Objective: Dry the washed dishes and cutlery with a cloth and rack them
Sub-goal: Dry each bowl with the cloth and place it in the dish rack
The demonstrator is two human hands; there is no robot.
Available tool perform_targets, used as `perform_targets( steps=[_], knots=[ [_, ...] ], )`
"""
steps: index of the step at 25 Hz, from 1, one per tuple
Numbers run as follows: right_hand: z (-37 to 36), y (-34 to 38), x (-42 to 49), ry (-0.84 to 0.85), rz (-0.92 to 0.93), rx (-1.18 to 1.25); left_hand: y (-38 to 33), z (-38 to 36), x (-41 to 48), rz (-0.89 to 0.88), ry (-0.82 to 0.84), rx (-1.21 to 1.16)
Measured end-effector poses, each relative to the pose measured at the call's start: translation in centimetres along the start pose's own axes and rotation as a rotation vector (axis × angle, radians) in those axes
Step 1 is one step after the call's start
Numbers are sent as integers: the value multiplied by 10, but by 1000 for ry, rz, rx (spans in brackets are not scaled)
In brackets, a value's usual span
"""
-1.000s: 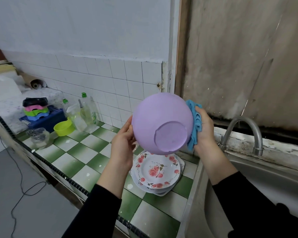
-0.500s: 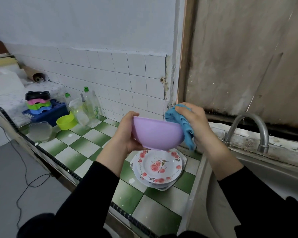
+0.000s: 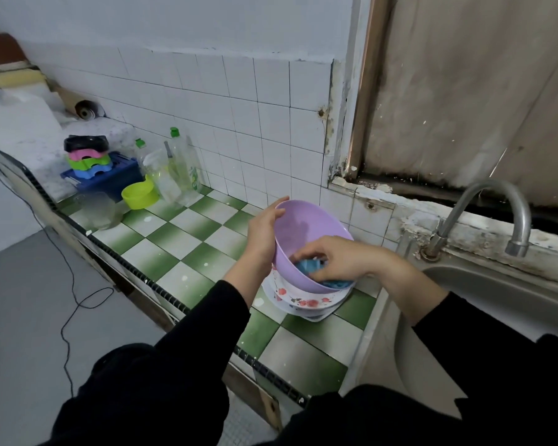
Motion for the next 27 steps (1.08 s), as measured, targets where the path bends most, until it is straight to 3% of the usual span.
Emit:
perform_targets(
  steps=[1, 3, 5, 6, 8, 9, 11, 13, 14, 17, 18, 20, 21, 23, 25, 27],
  knots=[
    [2, -9, 0, -59, -68, -137, 1, 0, -3, -19, 13, 2],
    [9, -22, 0, -380, -234, -123, 5, -5, -7, -29, 53, -8],
    [6, -24, -1, -730, -297, 148, 12, -13, -10, -29, 74, -16],
    [2, -23, 2, -756, -249, 363, 13, -16, -11, -48, 65, -17],
    [-12, -6, 7, -513, -74, 713, 16, -14, -9, -81, -7, -48],
    [-15, -1, 5, -370, -6, 680, 16, -9, -6, -77, -37, -68],
    [-10, 3, -4, -113, 65, 241, 16, 2, -2, -24, -45, -103],
    [5, -16, -1, -165, -19, -168, 17, 4, -3, -1, 1, -119],
    [12, -22, -1, -276, -75, -192, 19, 0, -6, -19, 30, -110],
    [7, -20, 3, -639, -205, 79, 22, -17, -22, -136, 79, -7],
    [-3, -17, 5, -637, -172, 238, 22, -18, -24, -167, 67, 8],
    [-21, -2, 1, -431, -48, 531, 20, -9, -20, -166, 22, -18],
    [-25, 6, -8, -298, 9, 505, 18, -2, -17, -132, 1, -66],
    [-18, 8, -19, -100, 55, 159, 18, 9, -16, -56, 6, -157],
    [-5, -3, -21, -139, -17, -185, 20, 9, -20, -45, 47, -175],
    [9, -7, -20, -407, -164, -180, 21, 1, -28, -46, 89, -192]
  ],
)
Point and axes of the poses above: each hand's wrist, its own x-axis towards the middle knuckle, its own z-axis out of the back of the hand, y = z × x, the point moved 4 cm from there along x, towards the middle knuckle, and after that the axes turned 2 degrees about -z, right-handed, at the moved point
